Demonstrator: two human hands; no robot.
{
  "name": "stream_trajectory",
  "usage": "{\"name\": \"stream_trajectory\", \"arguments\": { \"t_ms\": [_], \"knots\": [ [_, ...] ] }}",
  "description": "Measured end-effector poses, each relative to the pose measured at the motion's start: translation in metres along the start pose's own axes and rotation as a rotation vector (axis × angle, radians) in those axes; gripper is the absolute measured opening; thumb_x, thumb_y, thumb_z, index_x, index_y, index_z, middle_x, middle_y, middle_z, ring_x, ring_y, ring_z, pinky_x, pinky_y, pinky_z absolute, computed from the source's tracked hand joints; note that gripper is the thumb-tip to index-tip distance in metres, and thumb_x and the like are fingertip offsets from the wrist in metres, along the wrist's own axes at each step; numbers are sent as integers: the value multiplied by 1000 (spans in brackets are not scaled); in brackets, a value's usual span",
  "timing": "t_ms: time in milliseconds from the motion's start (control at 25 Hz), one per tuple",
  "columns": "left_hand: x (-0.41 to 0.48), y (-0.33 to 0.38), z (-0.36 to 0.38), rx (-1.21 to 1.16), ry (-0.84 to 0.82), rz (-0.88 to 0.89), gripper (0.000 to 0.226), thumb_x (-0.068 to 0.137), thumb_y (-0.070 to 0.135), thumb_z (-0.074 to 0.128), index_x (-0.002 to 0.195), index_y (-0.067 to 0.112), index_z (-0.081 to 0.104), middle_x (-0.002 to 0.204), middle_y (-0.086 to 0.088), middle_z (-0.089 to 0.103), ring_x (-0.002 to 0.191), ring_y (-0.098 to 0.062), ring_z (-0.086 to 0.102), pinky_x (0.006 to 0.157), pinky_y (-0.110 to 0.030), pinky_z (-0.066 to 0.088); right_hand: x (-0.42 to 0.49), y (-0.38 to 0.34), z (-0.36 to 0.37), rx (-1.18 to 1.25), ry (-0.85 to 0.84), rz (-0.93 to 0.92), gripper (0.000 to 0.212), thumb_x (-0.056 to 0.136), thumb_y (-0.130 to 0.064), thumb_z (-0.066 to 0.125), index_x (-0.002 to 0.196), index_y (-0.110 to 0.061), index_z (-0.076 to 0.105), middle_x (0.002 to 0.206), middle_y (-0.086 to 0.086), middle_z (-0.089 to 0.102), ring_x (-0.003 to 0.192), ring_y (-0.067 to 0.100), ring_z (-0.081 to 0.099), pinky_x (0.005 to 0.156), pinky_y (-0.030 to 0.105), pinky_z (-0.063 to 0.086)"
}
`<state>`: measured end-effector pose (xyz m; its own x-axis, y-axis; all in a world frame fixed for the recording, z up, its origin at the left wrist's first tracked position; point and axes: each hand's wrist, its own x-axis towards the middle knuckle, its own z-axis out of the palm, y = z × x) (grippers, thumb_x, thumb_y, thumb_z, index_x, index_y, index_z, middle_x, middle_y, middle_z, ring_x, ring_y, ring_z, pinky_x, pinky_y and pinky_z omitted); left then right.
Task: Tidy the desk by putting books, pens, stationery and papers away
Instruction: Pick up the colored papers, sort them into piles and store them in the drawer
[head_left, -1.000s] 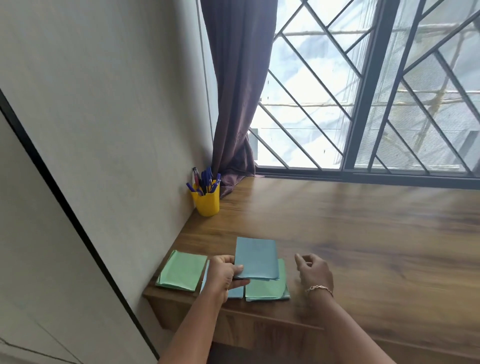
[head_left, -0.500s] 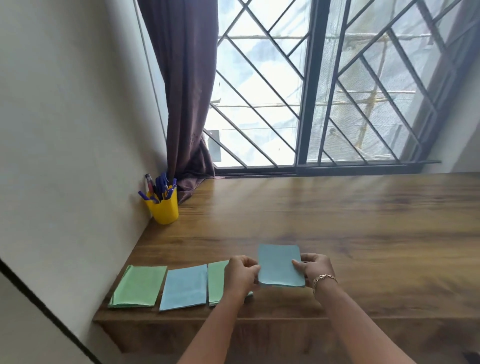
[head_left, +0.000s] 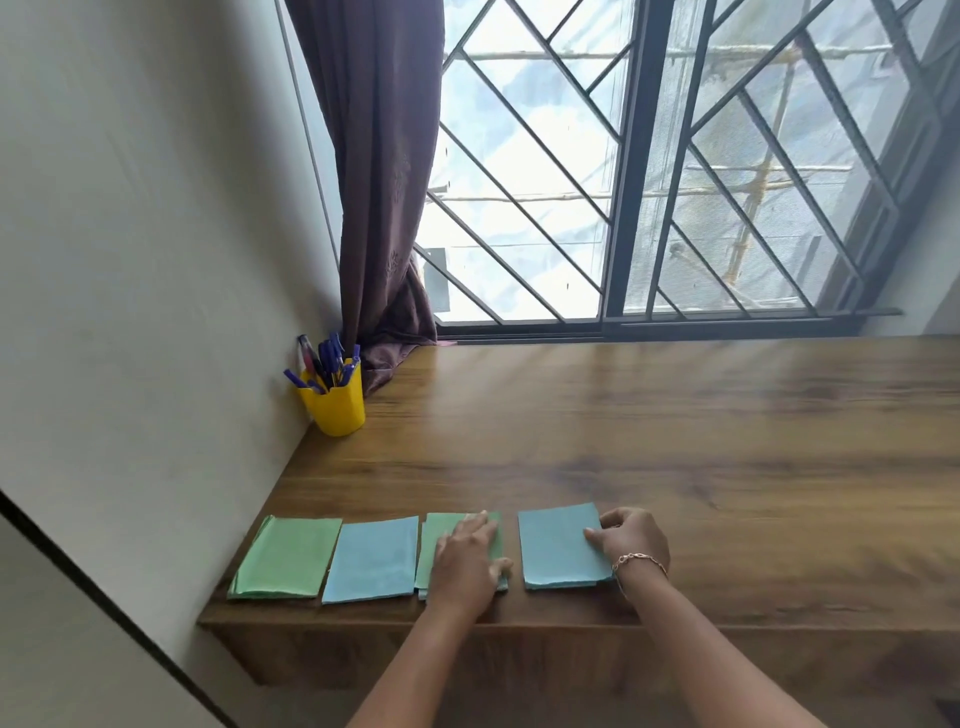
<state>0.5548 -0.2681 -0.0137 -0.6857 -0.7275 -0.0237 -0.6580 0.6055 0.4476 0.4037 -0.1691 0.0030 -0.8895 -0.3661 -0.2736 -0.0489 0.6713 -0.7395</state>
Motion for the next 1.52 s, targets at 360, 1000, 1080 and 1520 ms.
{"name": "stream_trajectory", "arguments": {
  "t_ms": [360,1000,1080,1520],
  "knots": [
    [-11,-6,-2,145,77,92,52,99,39,37,145,15,31,158,-2,15,147,-18,8,118,-33,8,-3,3,12,-261,97,-93,28,87,-29,58,106,-8,64,115,14,63,110,31,57,90,30,43],
    [-92,99,91,244,3,715,67,85,52,36,136,7,39,146,-13,41,146,-18,-9,114,-38,9,-90,187,-65,-739,494,-497,50,78,-27,35,124,-8,44,126,25,57,123,35,42,109,37,15],
    [-105,117,110,231,-33,782,66,84,50,38,132,6,47,145,-14,42,146,-21,1,114,-37,10,-109,221,-84,-728,492,-418,51,79,-27,35,126,-9,41,127,24,56,124,32,35,111,35,7],
    [-295,264,205,246,-322,1190,64,93,40,48,145,7,30,158,-12,7,146,-28,2,117,-37,-1,-304,429,-197,-763,636,62,49,70,-22,59,117,-8,60,121,21,61,113,35,59,107,41,32]
  ]
}}
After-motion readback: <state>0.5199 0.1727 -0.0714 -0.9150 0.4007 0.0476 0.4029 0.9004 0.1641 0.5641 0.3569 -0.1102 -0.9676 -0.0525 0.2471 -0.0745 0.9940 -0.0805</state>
